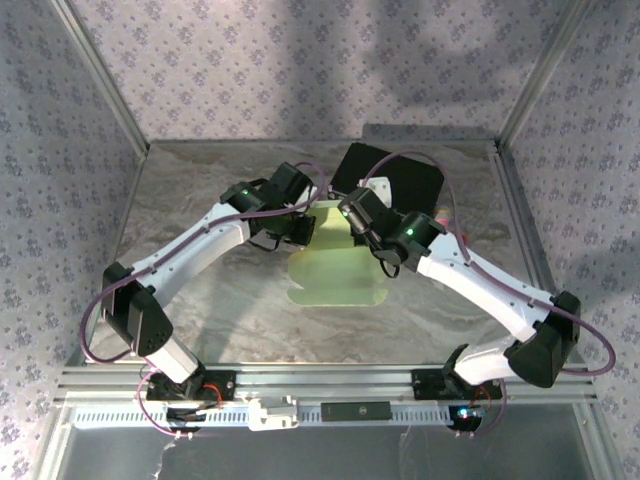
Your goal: Fold the paper box
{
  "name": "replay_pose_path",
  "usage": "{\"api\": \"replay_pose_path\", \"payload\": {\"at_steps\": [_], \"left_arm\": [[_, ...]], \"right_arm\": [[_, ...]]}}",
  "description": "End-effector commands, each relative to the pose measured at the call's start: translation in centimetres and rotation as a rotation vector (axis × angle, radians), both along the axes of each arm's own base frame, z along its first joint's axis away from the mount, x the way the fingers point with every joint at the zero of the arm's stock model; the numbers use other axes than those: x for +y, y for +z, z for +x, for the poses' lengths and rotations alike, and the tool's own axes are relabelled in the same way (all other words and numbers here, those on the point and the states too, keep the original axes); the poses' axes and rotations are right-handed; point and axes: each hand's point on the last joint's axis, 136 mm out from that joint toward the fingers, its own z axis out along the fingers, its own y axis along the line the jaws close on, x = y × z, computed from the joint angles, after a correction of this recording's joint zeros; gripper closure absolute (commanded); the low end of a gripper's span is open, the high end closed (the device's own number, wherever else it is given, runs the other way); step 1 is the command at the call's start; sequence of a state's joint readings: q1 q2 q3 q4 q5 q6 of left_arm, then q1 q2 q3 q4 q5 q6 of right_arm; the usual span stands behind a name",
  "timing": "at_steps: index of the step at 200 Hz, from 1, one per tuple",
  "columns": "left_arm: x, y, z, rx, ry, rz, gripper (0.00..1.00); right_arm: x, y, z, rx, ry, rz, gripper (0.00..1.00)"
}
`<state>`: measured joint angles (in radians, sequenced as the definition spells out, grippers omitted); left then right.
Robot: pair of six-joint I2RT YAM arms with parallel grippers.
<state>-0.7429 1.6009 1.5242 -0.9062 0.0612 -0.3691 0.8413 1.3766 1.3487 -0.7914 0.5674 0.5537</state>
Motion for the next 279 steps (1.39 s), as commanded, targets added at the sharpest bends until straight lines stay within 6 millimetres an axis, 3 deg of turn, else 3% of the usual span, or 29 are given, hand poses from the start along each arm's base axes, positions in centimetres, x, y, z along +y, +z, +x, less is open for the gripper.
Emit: {"api": "replay_pose_path", "payload": {"at_steps": [1, 128, 175, 208, 255, 279], "left_arm": [[-1.9, 1.8, -1.5, 0.008, -0.091, -0.055, 1.00], [-2.0, 1.8, -1.6, 0.003, -0.092, -0.058, 1.00], [-2.1, 1.9, -1.6, 0.007, -0.090, -0.057, 1.00], [-2.0, 1.8, -1.6, 0.010, -0.089, -0.053, 1.00], [-2.1, 1.7, -1.5, 0.012, -0.089, -0.051, 1.00], [-2.0, 1.7, -1.5, 0.013, -0.086, -0.050, 1.00]], "right_arm": [[-0.7, 0.7, 1.0, -0.028, -0.050, -0.018, 0.85], [-0.4, 0.4, 1.3, -0.021, -0.041, -0.001, 0.78], [-1.2, 0.6, 1.4, -0.032, -0.087, -0.049, 1.00], [-2.4, 0.5, 1.3, -0.026, -0.140, -0.095, 1.00], [-2.0, 0.2, 1.5, -0.010, -0.131, -0.084, 1.00], [-1.9, 0.1, 1.5, -0.003, -0.125, -0.083, 0.94]]}}
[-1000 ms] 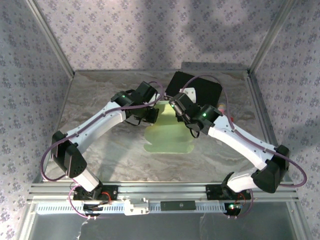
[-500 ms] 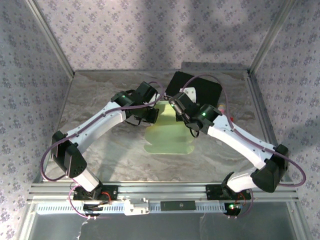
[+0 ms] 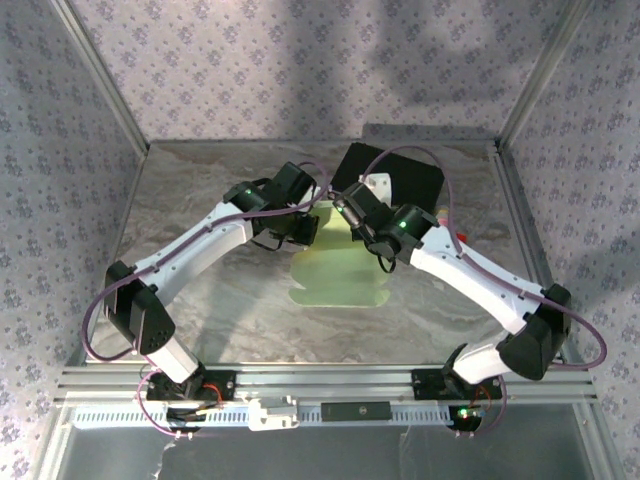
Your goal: Fold the paper box
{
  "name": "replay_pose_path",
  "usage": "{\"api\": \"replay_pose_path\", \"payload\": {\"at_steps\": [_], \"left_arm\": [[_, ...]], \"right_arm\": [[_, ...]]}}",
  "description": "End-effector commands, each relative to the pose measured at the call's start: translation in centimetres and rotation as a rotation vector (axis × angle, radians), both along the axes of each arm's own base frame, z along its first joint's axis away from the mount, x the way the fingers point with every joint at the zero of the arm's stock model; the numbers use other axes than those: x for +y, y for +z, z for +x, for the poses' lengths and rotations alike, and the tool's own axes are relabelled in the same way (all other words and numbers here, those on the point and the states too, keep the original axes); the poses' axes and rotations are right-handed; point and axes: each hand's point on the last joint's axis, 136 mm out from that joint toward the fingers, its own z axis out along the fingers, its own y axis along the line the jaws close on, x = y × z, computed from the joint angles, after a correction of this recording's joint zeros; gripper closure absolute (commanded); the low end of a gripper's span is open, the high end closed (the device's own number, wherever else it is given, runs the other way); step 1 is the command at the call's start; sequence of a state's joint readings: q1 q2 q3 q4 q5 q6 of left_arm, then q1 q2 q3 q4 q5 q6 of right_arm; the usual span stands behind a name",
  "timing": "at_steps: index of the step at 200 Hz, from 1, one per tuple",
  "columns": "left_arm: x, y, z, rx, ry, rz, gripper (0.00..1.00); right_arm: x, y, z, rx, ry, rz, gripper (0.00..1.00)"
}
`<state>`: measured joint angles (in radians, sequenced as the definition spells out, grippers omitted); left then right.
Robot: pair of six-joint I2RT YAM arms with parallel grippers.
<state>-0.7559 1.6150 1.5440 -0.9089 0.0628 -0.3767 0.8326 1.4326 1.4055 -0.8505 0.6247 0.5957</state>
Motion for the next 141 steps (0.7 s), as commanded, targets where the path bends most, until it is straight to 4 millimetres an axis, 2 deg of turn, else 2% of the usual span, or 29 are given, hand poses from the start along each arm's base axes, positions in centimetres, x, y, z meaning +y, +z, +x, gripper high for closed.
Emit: {"api": "replay_pose_path", "payload": {"at_steps": [1, 15, 25, 61, 100, 141], "left_arm": [[-1.4, 1.5, -1.5, 0.011, -0.079, -0.044, 1.00], [-1.3, 1.6, -1.4, 0.009, -0.075, -0.044, 1.00], [-1.3, 1.6, -1.4, 0.007, -0.073, -0.045, 1.00], [-1.3, 1.6, -1.4, 0.012, -0.068, -0.044, 1.00], [-1.3, 1.4, -1.5, 0.018, -0.070, -0.041, 1.00], [-1.4, 1.2, -1.5, 0.024, -0.071, -0.043, 1.00]], "right_arm": [[-1.2, 0.2, 0.7, -0.006, -0.054, -0.041, 0.94], [-1.1, 0.1, 0.7, -0.006, -0.050, -0.052, 0.94], [-1.3, 0.2, 0.7, -0.016, -0.052, -0.075, 1.00], [-2.3, 0.1, 0.4, -0.013, -0.092, -0.191, 1.00], [-2.2, 0.2, 0.7, -0.016, -0.078, -0.136, 0.81], [-1.1, 0.8, 1.3, -0.024, -0.048, -0.092, 0.82]]}}
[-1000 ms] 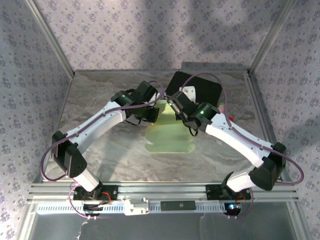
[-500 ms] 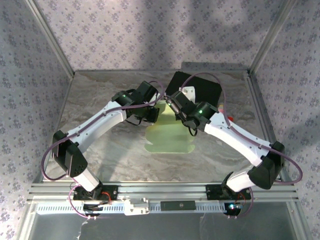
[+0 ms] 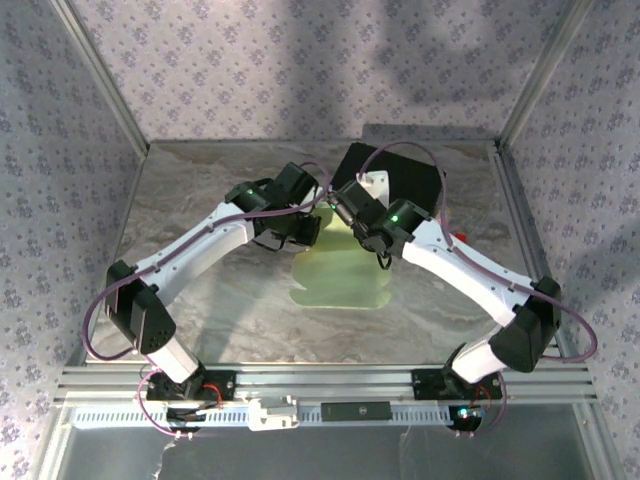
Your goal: Fold the paper box
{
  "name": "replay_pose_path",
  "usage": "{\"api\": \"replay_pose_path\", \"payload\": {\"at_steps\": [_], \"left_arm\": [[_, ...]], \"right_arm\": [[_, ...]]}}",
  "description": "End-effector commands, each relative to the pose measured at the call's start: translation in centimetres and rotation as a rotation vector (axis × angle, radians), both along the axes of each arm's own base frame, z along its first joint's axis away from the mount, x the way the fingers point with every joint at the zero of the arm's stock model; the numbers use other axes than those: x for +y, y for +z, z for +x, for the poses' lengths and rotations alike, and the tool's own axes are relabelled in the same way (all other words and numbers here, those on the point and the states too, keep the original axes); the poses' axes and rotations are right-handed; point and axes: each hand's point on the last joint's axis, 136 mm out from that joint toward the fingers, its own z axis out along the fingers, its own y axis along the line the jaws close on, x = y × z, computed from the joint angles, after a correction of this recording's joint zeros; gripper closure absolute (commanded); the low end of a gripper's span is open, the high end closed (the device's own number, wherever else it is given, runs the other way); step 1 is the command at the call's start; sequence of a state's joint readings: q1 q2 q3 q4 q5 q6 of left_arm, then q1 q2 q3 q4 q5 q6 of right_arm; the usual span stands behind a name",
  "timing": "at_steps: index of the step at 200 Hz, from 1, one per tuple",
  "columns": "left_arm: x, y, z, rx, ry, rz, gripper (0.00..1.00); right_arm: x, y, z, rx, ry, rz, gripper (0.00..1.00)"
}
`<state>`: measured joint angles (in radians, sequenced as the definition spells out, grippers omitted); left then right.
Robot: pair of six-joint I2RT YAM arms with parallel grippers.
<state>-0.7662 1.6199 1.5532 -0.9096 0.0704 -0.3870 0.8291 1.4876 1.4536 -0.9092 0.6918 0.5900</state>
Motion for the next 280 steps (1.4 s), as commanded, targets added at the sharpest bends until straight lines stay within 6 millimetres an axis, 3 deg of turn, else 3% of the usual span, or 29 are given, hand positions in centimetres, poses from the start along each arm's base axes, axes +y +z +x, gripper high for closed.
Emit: {"api": "replay_pose_path", "payload": {"at_steps": [1, 32, 114, 133, 146, 233, 280], "left_arm": [[-0.9, 1.1, -1.2, 0.017, -0.066, -0.033, 1.00], [-0.8, 1.0, -1.2, 0.016, -0.062, -0.029, 1.00], [-0.5, 0.9, -0.8, 0.006, -0.030, -0.017, 1.00], [-0.3, 1.0, -0.5, 0.002, -0.010, -0.016, 1.00], [-0.2, 1.0, -0.4, -0.002, 0.001, -0.021, 1.00], [-0.1, 1.1, 0.4, -0.004, 0.041, -0.057, 1.00], [-0.1, 1.1, 0.3, 0.000, 0.036, -0.057, 1.00]], "right_arm": [[-0.4, 1.0, 0.6, -0.028, -0.010, -0.001, 0.82], [-0.7, 0.9, 0.8, -0.028, -0.035, -0.031, 1.00], [-1.1, 0.1, 0.2, -0.016, -0.031, -0.075, 1.00], [-0.2, 0.0, -0.2, -0.007, 0.012, -0.035, 0.74], [0.1, -0.1, -0.8, -0.003, 0.026, -0.002, 0.68], [1.1, -3.1, -3.3, 0.037, 0.066, 0.103, 0.66], [0.3, -3.4, -2.9, 0.032, 0.036, 0.073, 0.78]]}}
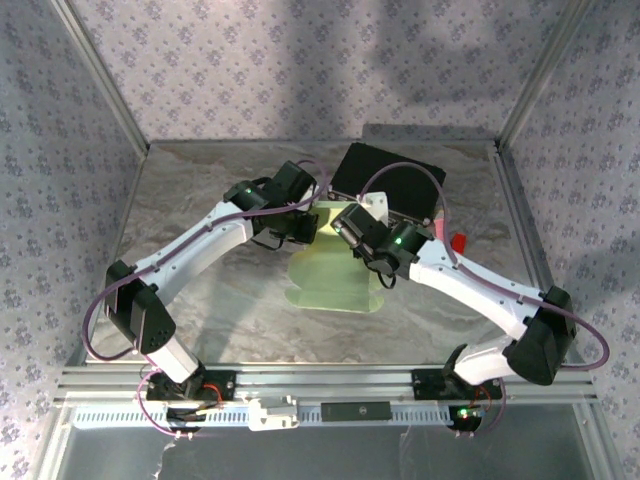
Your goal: Fold the paper box
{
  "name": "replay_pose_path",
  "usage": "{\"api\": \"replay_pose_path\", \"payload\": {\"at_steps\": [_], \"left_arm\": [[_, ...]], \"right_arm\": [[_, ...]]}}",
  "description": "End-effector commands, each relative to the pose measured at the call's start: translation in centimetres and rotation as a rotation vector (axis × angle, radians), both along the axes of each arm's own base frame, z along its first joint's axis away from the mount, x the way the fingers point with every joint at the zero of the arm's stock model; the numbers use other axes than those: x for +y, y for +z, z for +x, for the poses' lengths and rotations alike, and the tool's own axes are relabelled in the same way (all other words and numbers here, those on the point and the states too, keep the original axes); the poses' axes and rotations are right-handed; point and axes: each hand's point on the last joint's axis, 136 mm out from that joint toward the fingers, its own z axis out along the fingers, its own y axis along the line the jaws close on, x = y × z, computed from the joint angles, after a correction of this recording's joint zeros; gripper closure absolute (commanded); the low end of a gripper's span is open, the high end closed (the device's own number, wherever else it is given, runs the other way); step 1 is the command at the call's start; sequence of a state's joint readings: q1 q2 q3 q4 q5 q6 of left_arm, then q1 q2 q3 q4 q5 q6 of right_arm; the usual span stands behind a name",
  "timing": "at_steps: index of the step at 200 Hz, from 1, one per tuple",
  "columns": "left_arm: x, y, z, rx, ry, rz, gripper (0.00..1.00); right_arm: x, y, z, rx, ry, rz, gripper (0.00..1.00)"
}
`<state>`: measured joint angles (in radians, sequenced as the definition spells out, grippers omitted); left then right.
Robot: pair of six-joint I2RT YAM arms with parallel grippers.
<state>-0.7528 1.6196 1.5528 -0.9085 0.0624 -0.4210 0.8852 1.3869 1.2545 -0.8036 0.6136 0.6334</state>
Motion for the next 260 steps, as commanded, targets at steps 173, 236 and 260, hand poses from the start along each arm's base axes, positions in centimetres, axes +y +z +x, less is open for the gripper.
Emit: {"api": "replay_pose_path", "payload": {"at_steps": [173, 236, 260], "left_arm": [[-0.7, 1.1, -0.1, -0.012, -0.009, -0.052, 1.00], [-0.5, 1.0, 0.0, -0.014, -0.002, -0.048, 1.00], [-0.7, 0.9, 0.2, -0.013, 0.000, -0.050, 1.00]], "right_arm": [[-2.2, 1.1, 0.5, -0.019, -0.134, -0.155, 1.00], [-0.8, 3.9, 0.0, -0.048, -0.038, 0.017, 0.53], [-1.1, 4.6, 0.0, -0.057, -0.041, 0.011, 0.50]]}}
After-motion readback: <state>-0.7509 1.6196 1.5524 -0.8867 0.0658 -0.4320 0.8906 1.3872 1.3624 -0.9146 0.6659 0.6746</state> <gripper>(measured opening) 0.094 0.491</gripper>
